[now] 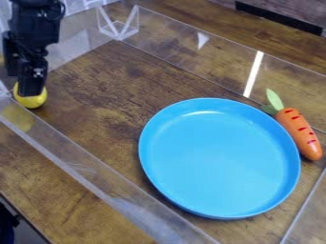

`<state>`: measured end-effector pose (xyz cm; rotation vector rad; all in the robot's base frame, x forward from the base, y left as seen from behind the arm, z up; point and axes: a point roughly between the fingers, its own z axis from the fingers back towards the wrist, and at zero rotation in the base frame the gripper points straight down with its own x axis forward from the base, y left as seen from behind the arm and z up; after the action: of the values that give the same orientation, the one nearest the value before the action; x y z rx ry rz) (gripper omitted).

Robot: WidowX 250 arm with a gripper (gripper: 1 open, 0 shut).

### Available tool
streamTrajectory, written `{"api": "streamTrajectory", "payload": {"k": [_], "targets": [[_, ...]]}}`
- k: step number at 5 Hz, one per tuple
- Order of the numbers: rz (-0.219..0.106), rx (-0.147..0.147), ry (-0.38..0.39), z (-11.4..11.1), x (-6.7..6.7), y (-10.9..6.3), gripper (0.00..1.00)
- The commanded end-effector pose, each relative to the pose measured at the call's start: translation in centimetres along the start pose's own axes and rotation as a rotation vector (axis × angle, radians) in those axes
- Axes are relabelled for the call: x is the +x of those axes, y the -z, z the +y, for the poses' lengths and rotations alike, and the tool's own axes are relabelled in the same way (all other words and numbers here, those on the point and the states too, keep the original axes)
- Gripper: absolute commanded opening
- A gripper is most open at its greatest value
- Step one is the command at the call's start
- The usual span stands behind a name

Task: Put the lemon on the blue tray

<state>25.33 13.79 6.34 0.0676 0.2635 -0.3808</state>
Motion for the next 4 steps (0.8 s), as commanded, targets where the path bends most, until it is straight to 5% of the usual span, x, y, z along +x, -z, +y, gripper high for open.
{"api": "streamTrajectory", "payload": {"k": [1, 4], "targets": [[-0.04, 0.054, 0.038, 1.3, 0.6, -1.0, 1.0], [-0.043, 0.09, 0.152, 2.4, 2.0, 0.4, 1.0]]}}
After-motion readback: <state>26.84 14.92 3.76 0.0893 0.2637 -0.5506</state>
